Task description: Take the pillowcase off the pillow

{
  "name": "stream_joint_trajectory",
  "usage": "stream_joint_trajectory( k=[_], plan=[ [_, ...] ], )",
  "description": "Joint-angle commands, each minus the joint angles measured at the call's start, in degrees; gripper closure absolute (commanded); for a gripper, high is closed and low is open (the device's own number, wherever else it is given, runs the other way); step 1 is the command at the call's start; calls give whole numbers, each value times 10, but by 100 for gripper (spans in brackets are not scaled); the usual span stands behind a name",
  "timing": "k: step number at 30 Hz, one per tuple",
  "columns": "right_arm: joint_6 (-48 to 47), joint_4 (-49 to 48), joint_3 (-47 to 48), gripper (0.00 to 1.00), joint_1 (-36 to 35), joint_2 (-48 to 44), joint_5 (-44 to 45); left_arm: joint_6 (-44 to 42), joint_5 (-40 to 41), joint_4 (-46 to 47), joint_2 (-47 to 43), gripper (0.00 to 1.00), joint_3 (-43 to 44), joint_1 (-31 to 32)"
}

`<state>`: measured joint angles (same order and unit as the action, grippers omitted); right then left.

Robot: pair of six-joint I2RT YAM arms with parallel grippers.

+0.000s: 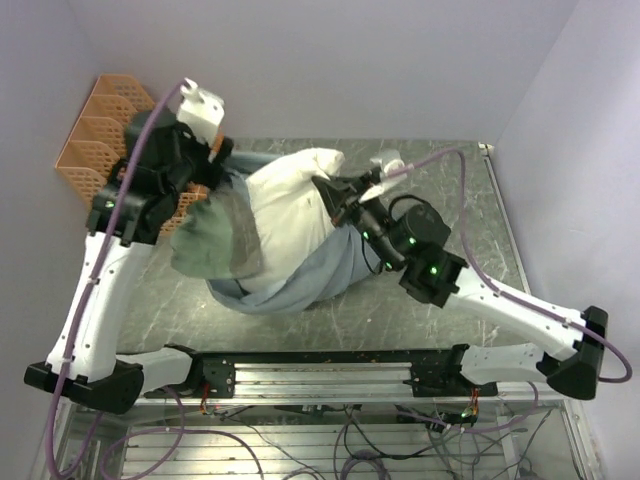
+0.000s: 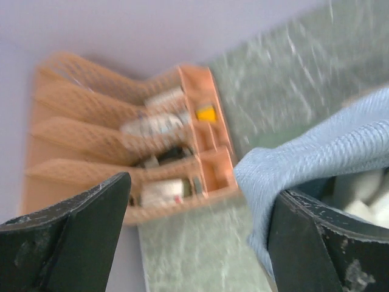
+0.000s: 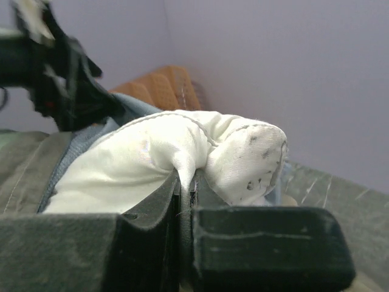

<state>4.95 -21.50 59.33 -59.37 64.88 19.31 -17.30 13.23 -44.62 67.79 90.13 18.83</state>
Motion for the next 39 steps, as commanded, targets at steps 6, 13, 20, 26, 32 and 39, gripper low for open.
stream_joint_trajectory(
  k=[6, 13, 20, 26, 32, 39],
  plan=[
    [-16, 48, 248, 100, 49, 184, 20, -67, -27, -23, 13, 0, 296, -10],
    [-14, 66, 345, 100, 58, 240, -10, -63, -101, -45, -55, 0, 154, -10],
    [-1, 68, 333, 100, 58, 232, -19, -66, -110, -9, -64, 0, 17, -9],
    [-4, 81, 336, 100, 58, 239, -21, -55, -82, 19, -29, 1, 32, -9],
    [-3, 76, 323, 100, 62, 228, -21, -88, -9, 75, -63, 27, -41, -9],
    [8, 66, 296, 100, 71, 190, -60, -88, 42, 106, -76, 72, -78, -9]
  ],
)
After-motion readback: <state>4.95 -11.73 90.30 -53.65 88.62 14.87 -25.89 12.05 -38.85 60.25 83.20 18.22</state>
